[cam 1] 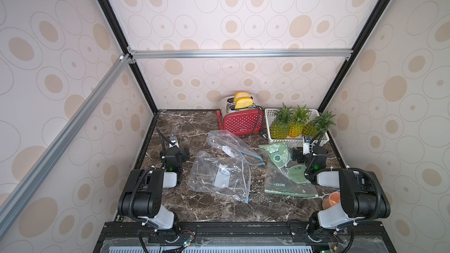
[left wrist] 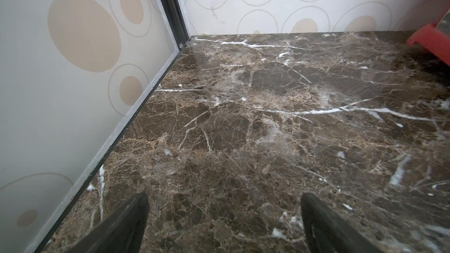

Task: Open the zip-top bag and take out the pineapple
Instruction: Reset both arms

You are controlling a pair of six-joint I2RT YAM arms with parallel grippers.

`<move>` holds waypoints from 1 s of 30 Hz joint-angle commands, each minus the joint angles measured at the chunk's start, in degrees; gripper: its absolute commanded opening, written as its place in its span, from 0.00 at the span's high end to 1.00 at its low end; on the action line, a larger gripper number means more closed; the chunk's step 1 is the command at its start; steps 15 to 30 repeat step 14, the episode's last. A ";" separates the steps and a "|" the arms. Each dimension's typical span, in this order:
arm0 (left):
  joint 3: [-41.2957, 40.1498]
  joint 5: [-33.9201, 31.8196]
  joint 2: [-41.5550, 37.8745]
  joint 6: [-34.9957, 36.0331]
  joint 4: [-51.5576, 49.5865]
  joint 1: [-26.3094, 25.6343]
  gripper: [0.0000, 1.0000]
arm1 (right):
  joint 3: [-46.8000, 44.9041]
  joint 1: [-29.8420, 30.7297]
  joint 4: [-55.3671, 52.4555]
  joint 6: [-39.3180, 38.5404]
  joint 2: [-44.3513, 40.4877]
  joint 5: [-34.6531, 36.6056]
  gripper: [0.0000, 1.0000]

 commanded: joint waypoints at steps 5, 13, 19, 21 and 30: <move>0.97 0.58 -0.49 0.39 0.54 0.34 0.01 | 0.25 0.15 -0.30 -1.09 0.53 -0.50 0.00; 0.97 0.58 -0.47 0.39 0.52 0.34 0.01 | 0.68 0.18 -0.85 -1.03 0.78 -0.63 0.00; 0.97 0.58 -0.51 0.39 0.59 0.34 0.01 | 0.68 0.14 -0.83 -0.98 0.74 -0.61 0.00; 0.97 0.58 -0.51 0.39 0.59 0.34 0.01 | 0.68 0.14 -0.83 -0.98 0.74 -0.61 0.00; 0.97 0.58 -0.51 0.39 0.59 0.34 0.01 | 0.68 0.14 -0.83 -0.98 0.74 -0.61 0.00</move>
